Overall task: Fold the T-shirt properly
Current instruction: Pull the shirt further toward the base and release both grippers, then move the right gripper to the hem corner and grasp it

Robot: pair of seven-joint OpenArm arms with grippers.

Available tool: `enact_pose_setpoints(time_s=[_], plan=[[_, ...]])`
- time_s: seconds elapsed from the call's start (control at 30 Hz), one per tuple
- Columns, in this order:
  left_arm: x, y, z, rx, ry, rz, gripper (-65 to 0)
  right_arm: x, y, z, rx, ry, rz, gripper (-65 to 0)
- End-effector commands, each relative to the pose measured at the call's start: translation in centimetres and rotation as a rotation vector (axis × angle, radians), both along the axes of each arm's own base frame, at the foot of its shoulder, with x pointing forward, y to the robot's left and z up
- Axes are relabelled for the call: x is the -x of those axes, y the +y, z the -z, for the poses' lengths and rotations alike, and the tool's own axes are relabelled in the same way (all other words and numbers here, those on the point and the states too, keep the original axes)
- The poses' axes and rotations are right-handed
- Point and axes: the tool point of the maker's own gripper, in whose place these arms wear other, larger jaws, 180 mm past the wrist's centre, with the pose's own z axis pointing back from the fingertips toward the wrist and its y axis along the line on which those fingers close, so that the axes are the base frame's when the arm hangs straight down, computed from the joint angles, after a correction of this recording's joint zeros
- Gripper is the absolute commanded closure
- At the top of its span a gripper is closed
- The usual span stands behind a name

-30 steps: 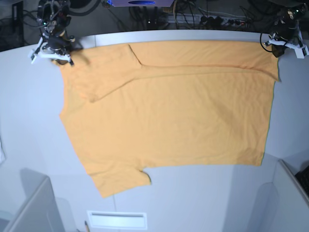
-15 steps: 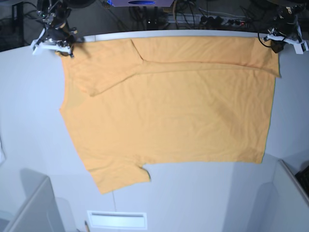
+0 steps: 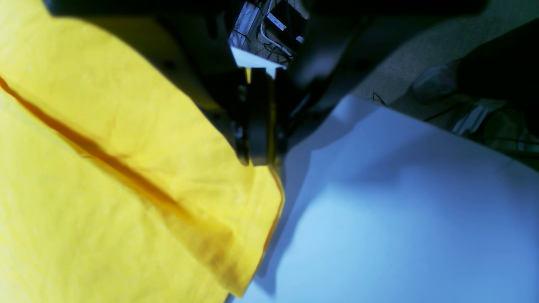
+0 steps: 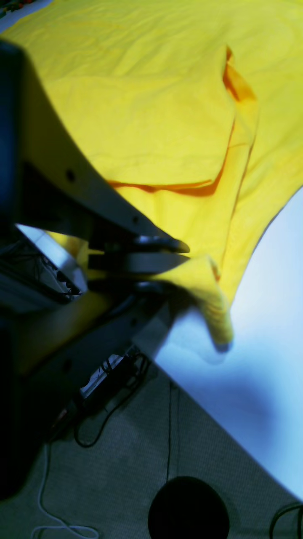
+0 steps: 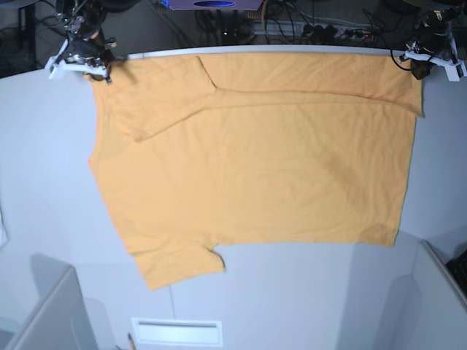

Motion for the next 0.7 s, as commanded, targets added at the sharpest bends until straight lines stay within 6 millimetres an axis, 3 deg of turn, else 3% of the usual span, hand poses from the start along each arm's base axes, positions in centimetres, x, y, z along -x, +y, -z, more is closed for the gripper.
enact_pose_setpoints(time_s=[0.0,0.13,0.3,0.4,0.5,0.67], plan=[[-0.1,0.5,-0.9,-0.023,-0.02,0.007,0.0,-0.1,-0.3,-0.6,0.014,-0.018,-0.001,0.0],[0.4,0.4,-1.3,-0.037,-0.009,0.02,-0.2,-0.1,-0.3,-0.6,0.012,-0.018,-0.002,0.0],[0.2,0.2,-2.1,-0.054,-0.018,0.037,-31.6,0.1,-0.3,-1.2,0.021,-0.026,-0.007,-24.6],[0.0,0.3,-2.3,-0.059,-0.022,0.041,-44.1,0.1,-0.8,-2.4,0.043,-0.048,-0.006,-27.0],[0.4,1.6,-3.0,-0.085,-0.031,0.005,-48.9,0.6,-2.4,-3.5,0.079,-0.063,0.037,-26.9],[0.8,5.3,-6.4,-0.183,-0.092,-0.083,-48.7,0.6,-5.8,-5.2,0.153,-0.093,0.104,-27.0]])
